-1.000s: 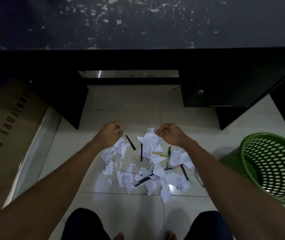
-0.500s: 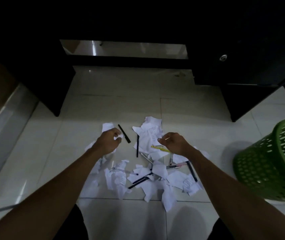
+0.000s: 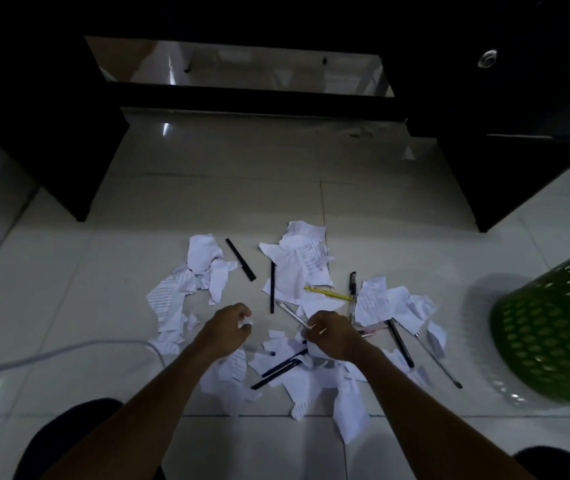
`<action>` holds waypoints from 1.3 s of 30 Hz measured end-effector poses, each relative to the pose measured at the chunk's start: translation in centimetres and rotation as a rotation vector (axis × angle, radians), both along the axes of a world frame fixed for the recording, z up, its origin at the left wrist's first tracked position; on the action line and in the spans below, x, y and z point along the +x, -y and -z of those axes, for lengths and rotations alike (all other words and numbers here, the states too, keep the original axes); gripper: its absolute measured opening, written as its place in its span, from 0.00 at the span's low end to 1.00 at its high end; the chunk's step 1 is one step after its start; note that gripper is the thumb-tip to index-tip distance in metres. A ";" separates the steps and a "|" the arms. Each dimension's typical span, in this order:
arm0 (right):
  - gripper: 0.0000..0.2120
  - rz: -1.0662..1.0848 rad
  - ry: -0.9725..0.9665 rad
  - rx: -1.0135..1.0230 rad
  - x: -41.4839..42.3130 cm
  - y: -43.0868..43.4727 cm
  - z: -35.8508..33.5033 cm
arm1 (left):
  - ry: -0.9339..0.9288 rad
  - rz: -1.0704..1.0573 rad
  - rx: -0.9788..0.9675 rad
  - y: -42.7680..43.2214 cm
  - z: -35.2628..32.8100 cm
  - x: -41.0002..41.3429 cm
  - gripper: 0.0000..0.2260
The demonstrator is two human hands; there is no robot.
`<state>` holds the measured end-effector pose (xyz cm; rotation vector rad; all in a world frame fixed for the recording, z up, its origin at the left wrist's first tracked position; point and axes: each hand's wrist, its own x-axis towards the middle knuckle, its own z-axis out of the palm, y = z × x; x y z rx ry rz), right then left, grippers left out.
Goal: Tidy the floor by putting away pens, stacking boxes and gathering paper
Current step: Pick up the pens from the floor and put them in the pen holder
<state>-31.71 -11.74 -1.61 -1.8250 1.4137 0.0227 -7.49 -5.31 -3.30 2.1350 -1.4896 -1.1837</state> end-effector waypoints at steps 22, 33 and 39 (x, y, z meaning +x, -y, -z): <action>0.13 -0.673 -0.246 -0.251 3.2 -2.1 5.7 | 0.591 0.386 0.029 -1.2 3.5 -2.2 0.08; 0.09 -0.674 -0.283 -0.307 3.0 -2.0 6.0 | 0.490 0.293 0.078 -0.1 2.7 -2.5 0.18; 0.08 -0.629 -0.284 -0.356 3.5 -2.7 6.2 | 0.396 0.149 0.062 0.4 2.0 -2.8 0.09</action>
